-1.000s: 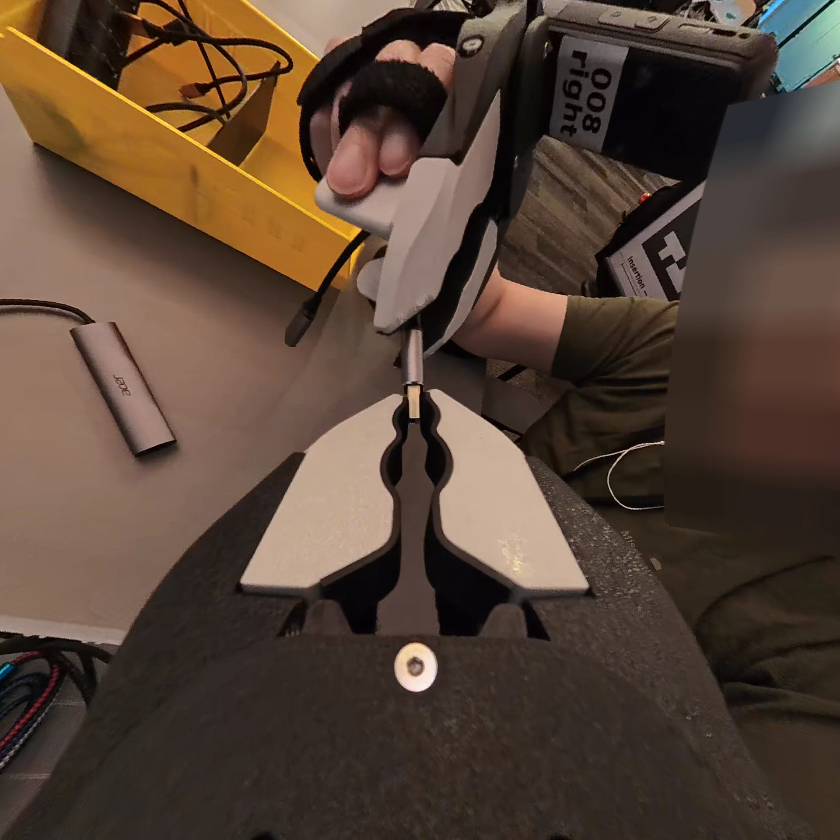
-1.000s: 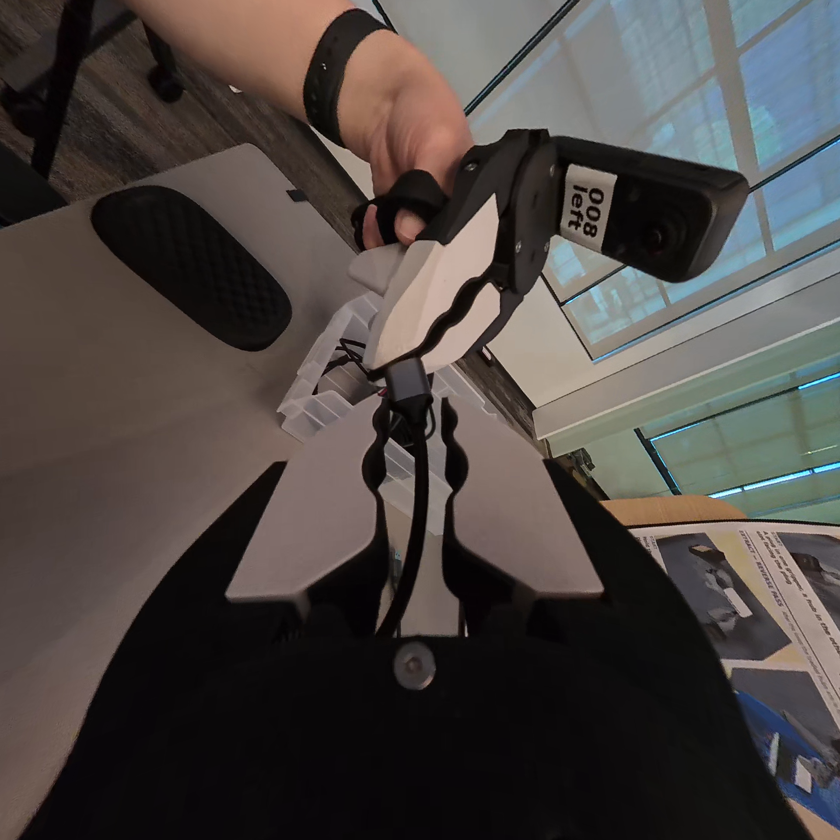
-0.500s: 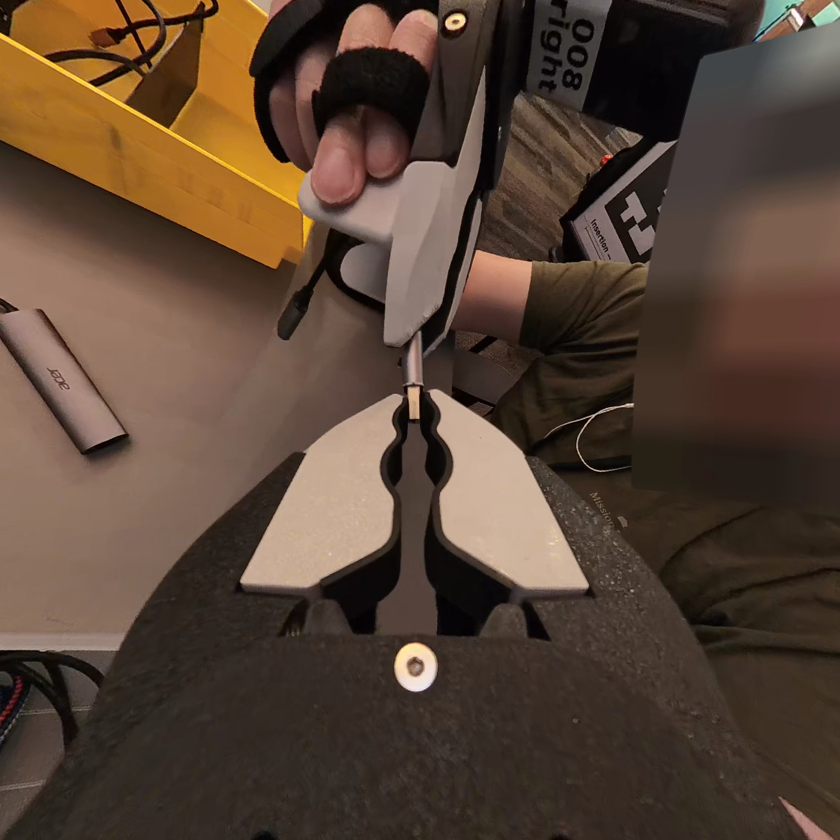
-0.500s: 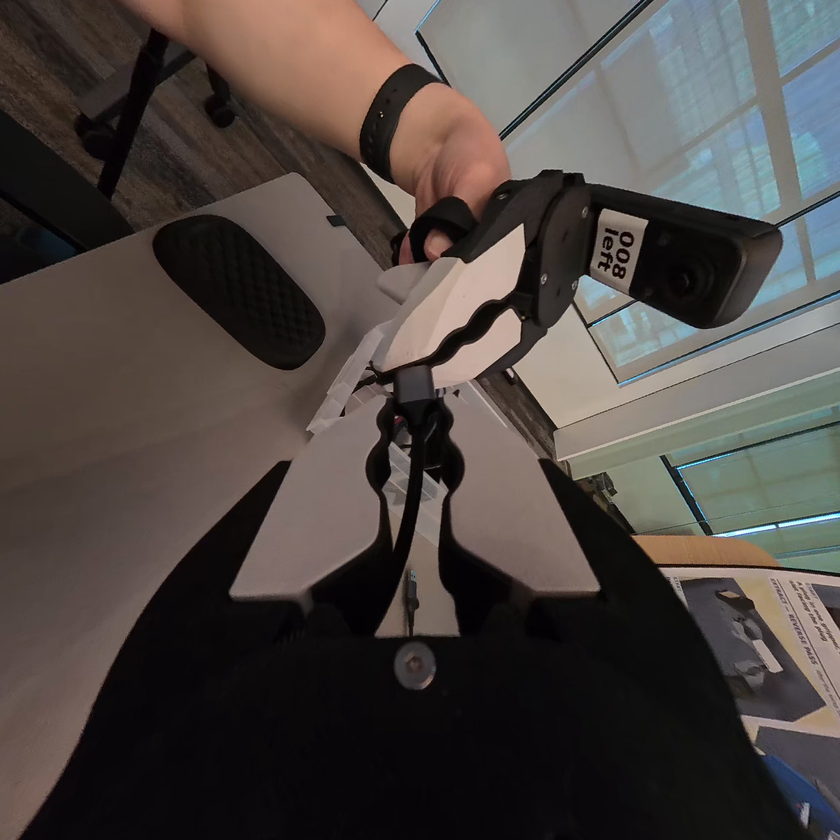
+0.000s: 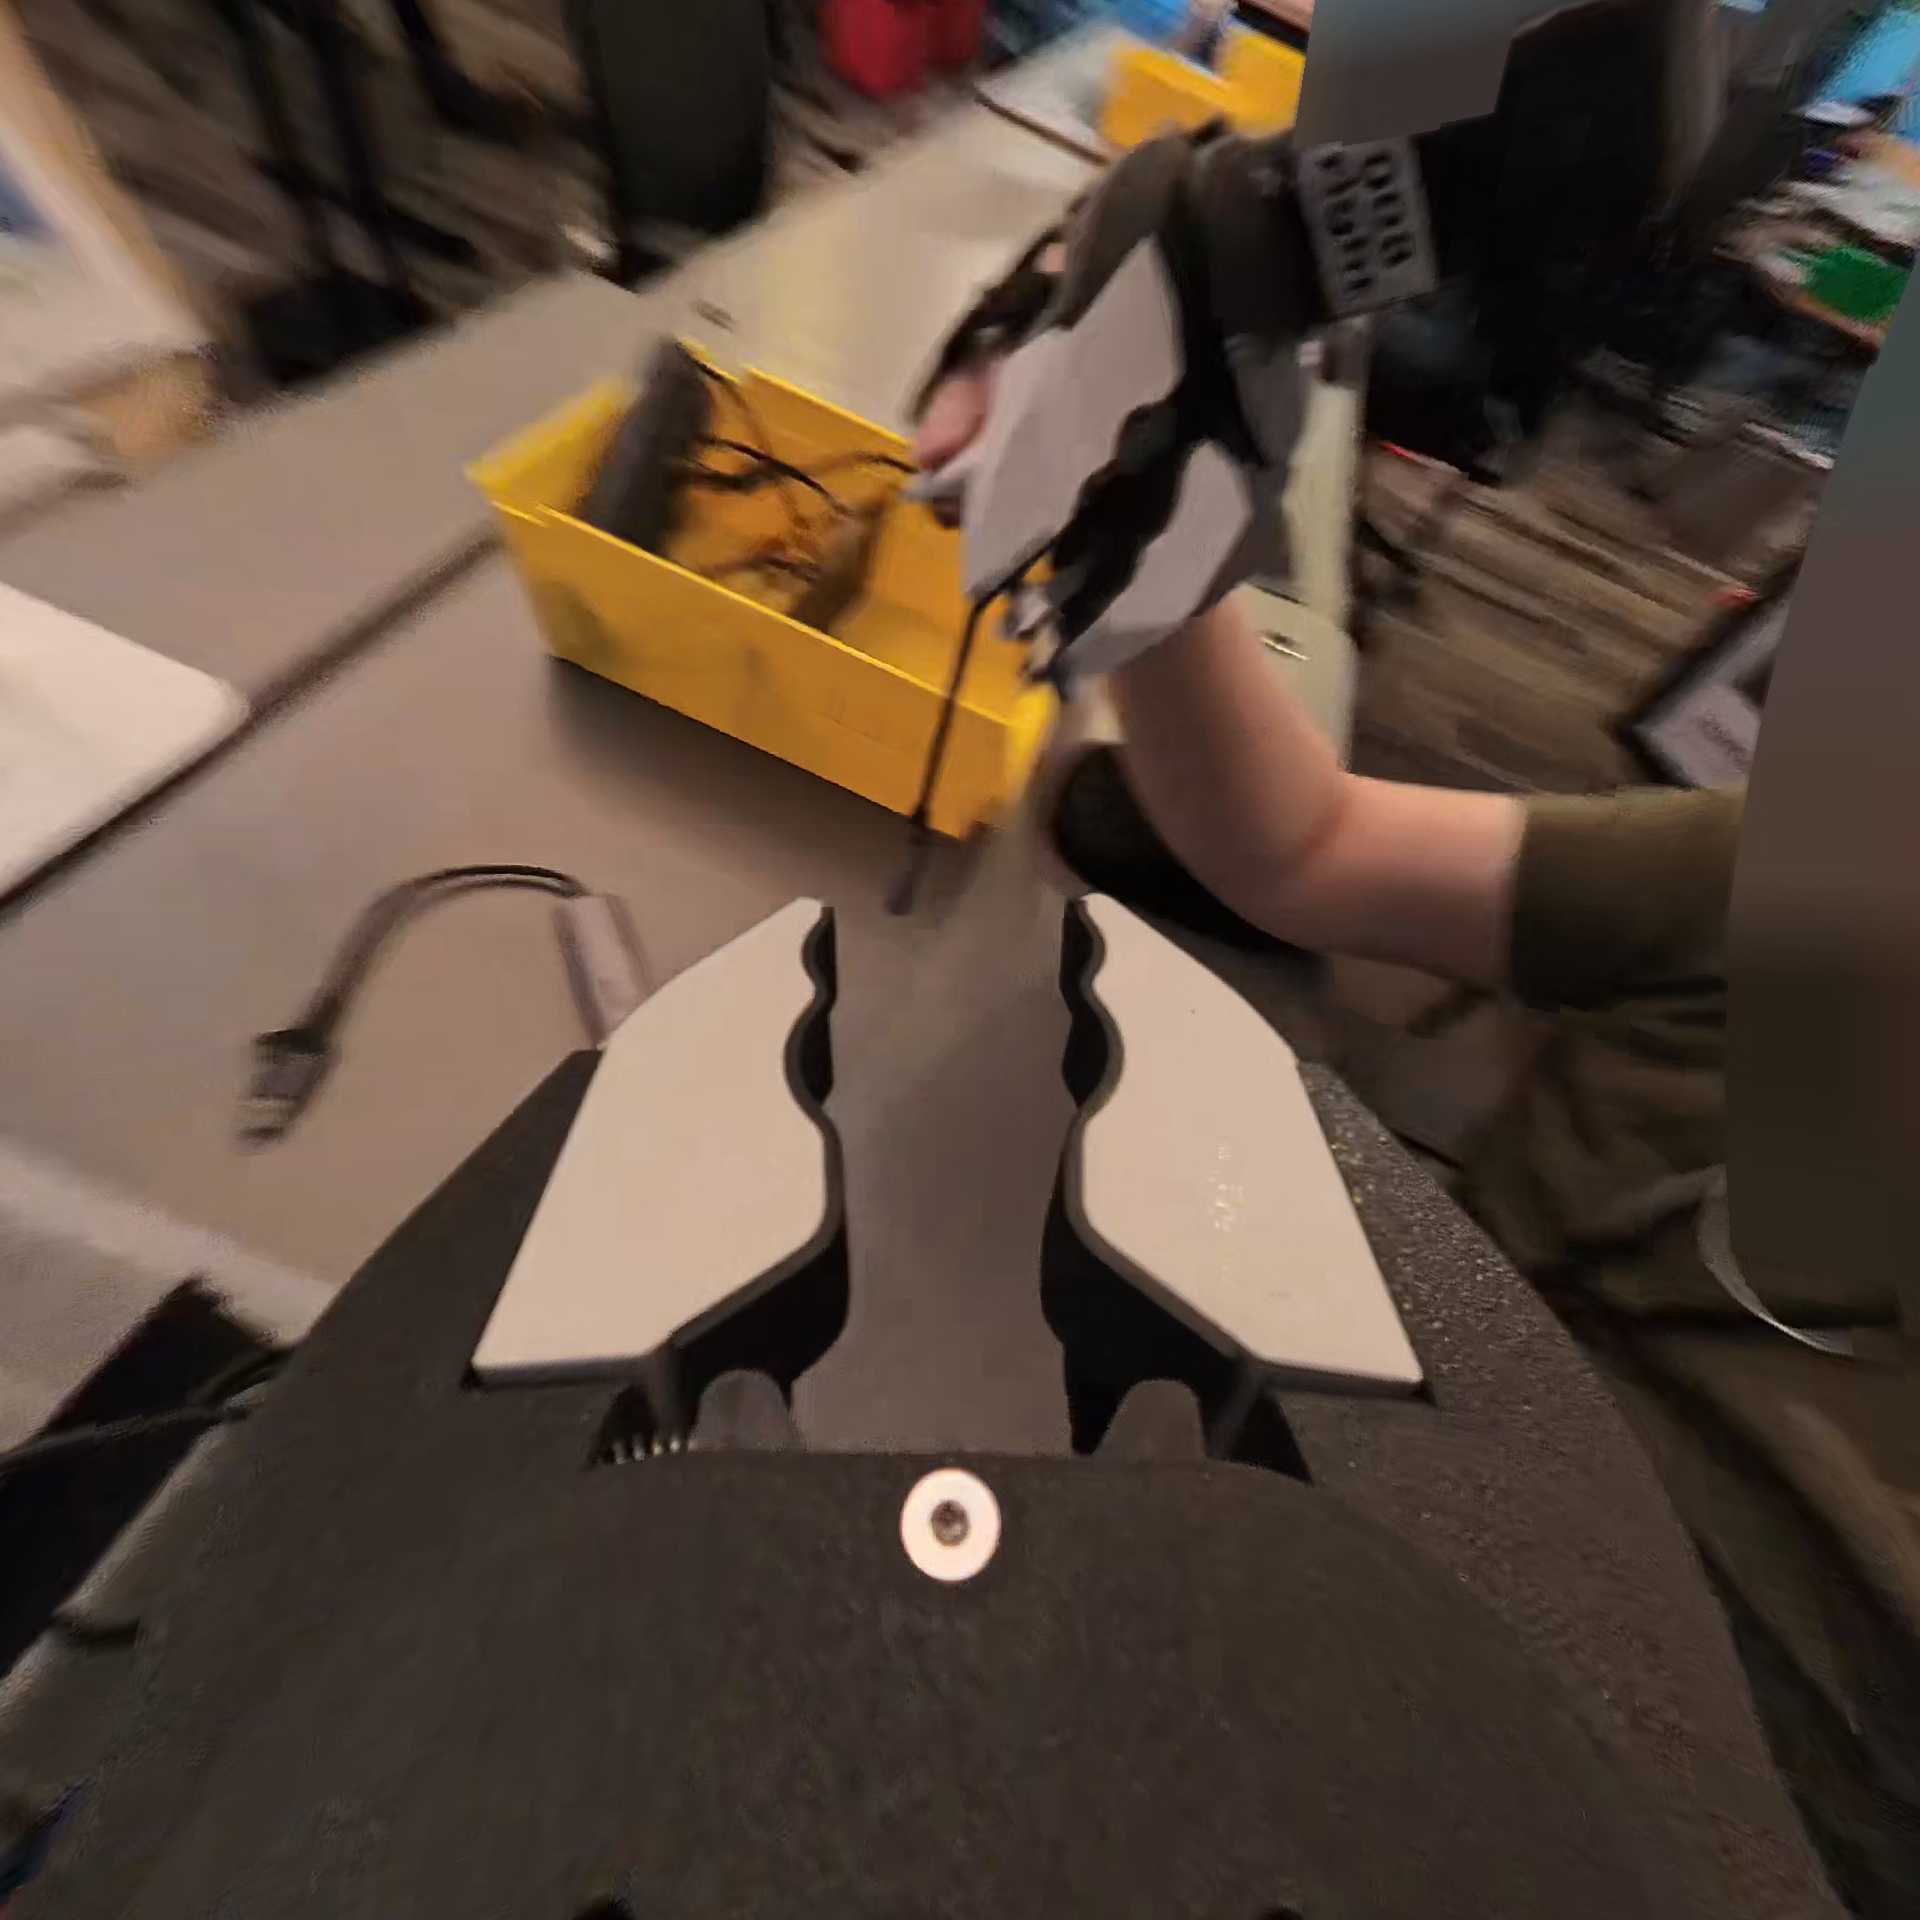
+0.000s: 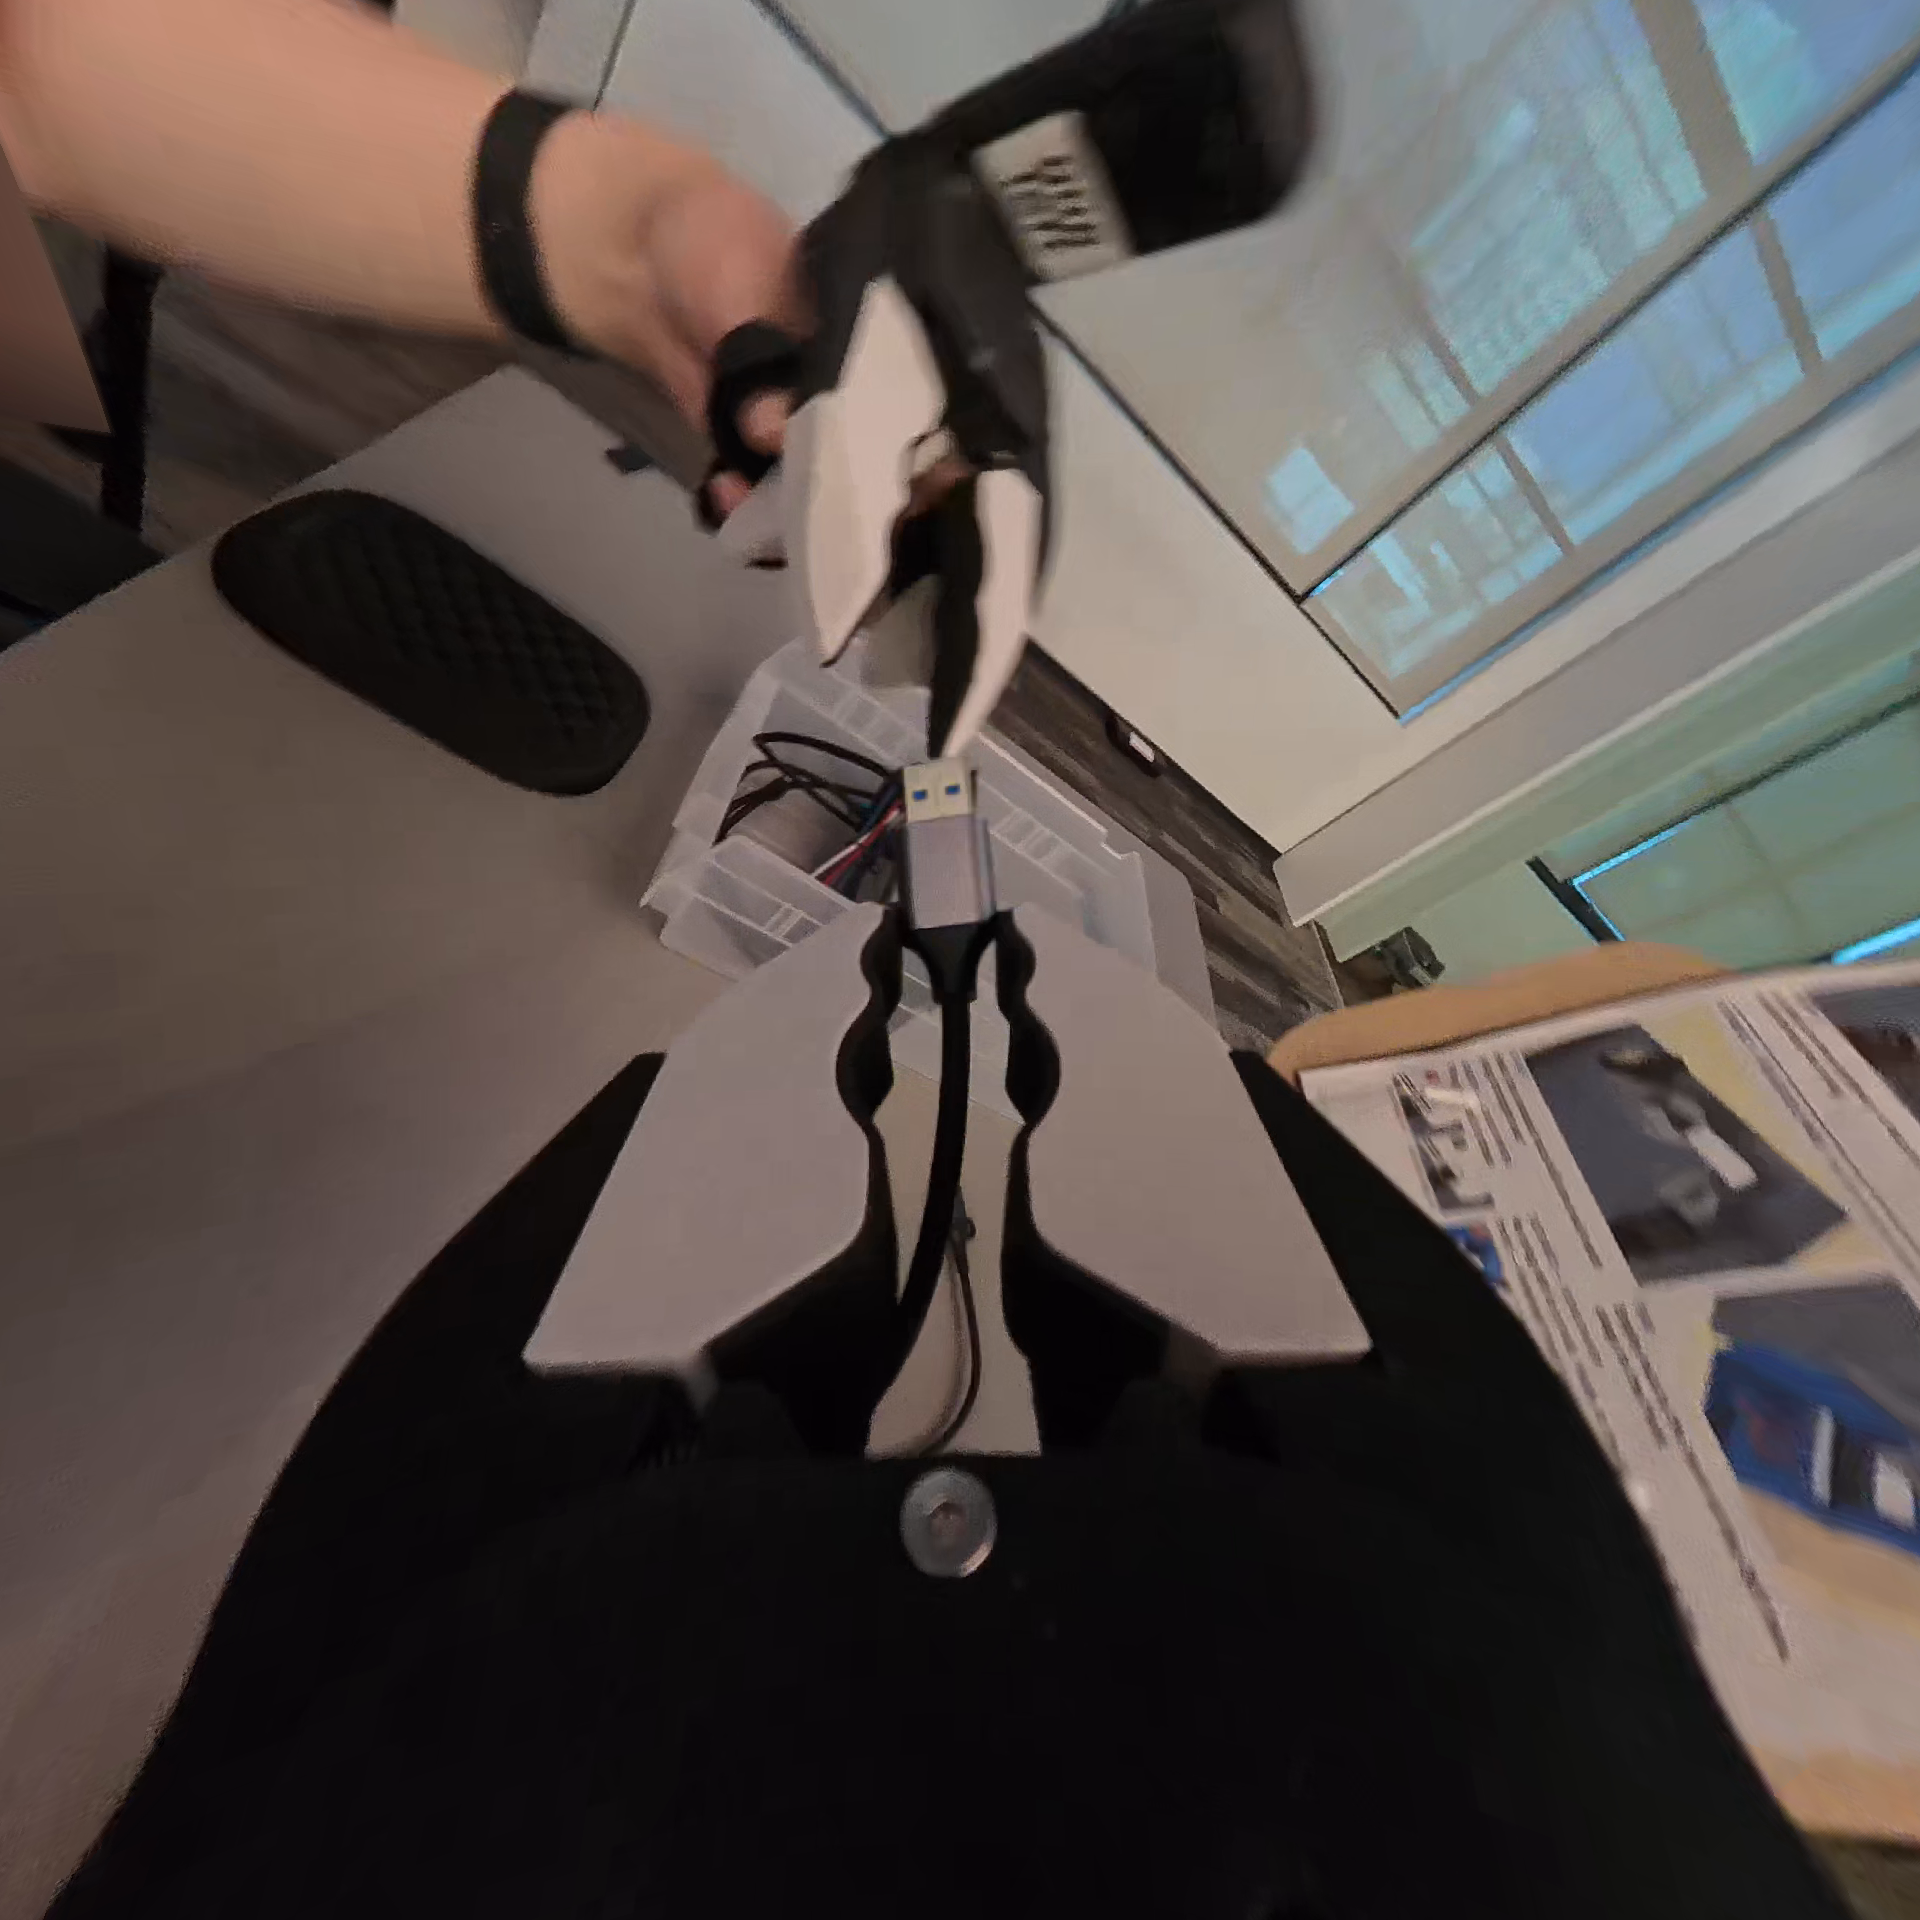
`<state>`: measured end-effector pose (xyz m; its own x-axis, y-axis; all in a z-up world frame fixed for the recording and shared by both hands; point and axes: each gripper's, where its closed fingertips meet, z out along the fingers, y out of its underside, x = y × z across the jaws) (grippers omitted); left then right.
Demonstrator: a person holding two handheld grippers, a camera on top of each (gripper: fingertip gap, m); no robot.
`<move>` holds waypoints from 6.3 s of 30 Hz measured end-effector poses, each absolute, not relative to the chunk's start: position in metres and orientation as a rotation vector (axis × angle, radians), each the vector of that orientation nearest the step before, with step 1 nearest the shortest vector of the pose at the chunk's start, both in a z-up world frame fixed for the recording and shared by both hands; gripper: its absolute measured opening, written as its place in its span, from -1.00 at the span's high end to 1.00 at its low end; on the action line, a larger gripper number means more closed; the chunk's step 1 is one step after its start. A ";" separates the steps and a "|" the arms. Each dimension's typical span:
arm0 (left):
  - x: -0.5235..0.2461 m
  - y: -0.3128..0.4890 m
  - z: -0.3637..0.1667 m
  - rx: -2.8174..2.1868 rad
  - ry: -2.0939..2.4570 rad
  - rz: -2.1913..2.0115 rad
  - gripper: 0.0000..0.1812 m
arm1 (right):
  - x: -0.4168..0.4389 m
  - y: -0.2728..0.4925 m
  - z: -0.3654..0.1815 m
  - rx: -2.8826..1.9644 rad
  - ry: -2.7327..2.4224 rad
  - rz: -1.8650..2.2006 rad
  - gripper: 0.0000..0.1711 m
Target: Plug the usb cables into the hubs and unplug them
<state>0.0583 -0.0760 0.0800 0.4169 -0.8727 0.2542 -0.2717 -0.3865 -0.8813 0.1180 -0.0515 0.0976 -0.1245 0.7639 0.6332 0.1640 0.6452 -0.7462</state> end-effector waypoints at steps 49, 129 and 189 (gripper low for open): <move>0.092 0.035 -0.093 -2.046 0.529 -0.380 0.66 | 0.238 -0.039 0.174 -0.701 -1.270 0.749 0.79; 0.118 0.014 -0.059 -2.031 0.659 -0.684 0.65 | 0.218 0.004 0.141 -0.958 -1.308 0.648 0.80; 0.067 0.047 0.043 -1.753 0.684 -0.069 0.65 | 0.110 0.050 0.024 -1.874 -1.220 0.543 0.80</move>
<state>0.0671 0.0468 0.0430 0.8257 -0.4770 -0.3012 -0.4074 -0.1348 -0.9033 0.1096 0.0504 0.0243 0.4385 0.8956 0.0748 0.5445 -0.1985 -0.8149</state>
